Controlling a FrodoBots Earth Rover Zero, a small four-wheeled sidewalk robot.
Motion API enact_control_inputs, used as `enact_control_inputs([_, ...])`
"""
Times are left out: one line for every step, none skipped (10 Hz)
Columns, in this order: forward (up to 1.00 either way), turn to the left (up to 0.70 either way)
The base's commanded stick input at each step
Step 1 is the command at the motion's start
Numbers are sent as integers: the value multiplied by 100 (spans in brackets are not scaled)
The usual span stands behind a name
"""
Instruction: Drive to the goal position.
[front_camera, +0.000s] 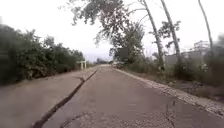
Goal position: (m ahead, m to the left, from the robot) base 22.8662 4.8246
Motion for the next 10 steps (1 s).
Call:
enact_control_inputs([100, -20])
enact_control_inputs([100, 0])
enact_control_inputs([100, 0])
enact_control_inputs([100, 0])
enact_control_inputs([100, 0])
enact_control_inputs([100, 0])
enact_control_inputs([100, 0])
enact_control_inputs([100, 0])
enact_control_inputs([100, 0])
enact_control_inputs([100, 0])
